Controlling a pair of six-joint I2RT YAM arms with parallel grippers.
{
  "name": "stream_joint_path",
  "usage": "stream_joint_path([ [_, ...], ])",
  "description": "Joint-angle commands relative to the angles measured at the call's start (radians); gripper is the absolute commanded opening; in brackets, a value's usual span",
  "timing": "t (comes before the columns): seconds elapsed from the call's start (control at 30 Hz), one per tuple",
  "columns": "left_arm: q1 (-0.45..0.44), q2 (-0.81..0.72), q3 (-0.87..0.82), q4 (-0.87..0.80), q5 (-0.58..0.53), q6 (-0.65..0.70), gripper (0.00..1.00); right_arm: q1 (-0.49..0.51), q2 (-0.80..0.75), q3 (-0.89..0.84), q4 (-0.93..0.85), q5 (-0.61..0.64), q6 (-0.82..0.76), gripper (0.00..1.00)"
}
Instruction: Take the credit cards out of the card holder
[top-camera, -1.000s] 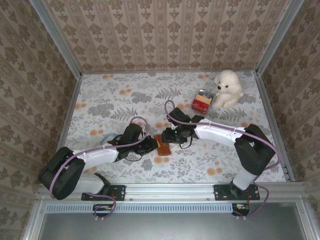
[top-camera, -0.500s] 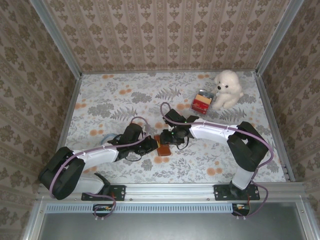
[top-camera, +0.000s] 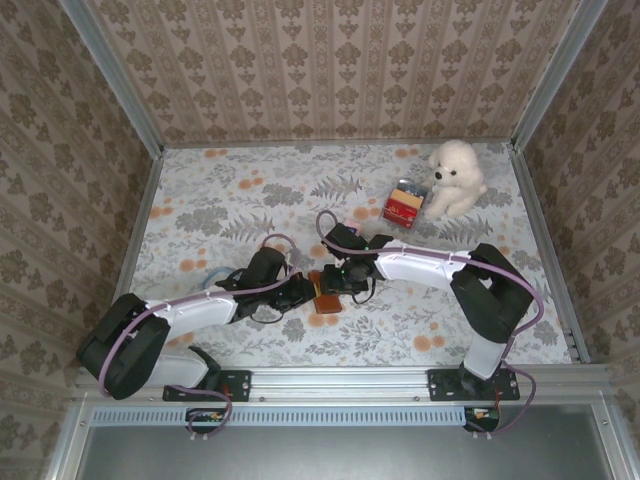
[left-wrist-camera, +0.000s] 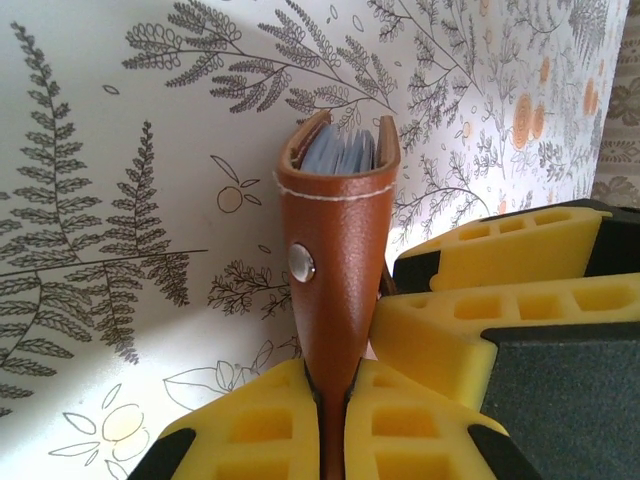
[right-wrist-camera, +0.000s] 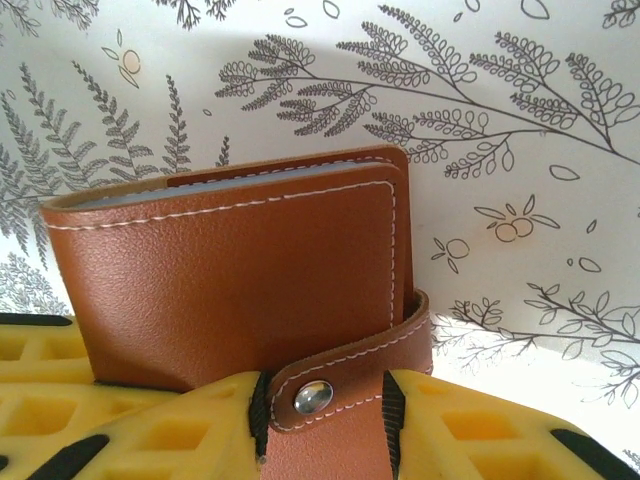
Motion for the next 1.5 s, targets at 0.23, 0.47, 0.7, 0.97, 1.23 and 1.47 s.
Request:
stream_joint_path([
  [0.23, 0.002, -0.014, 0.031, -0.075, -0.04, 0.018, 0.0, -0.004, -0.034, -0.038, -0.159, 0.25, 0.06, 0.33],
  [0.47, 0.003, -0.013, 0.027, -0.063, -0.028, 0.016, 0.0, -0.005, -0.055, -0.041, -0.158, 0.265, 0.062, 0.32],
  [0.7, 0.005, -0.008, 0.029, -0.062, -0.023, 0.018, 0.0, -0.006, -0.043, -0.041, -0.035, 0.125, 0.039, 0.33],
  [0.97, 0.008, 0.0, 0.032, -0.065, -0.014, 0.017, 0.02, -0.011, -0.026, -0.046, 0.007, 0.107, 0.034, 0.29],
  [1.23, 0.067, -0.071, 0.09, -0.253, -0.05, 0.121, 0.61, -0.019, -0.114, -0.057, -0.024, 0.174, 0.017, 0.1],
  [1.47, 0.178, -0.16, 0.14, -0.381, -0.096, 0.233, 0.98, -0.019, -0.254, -0.059, -0.04, 0.153, -0.048, 0.06],
])
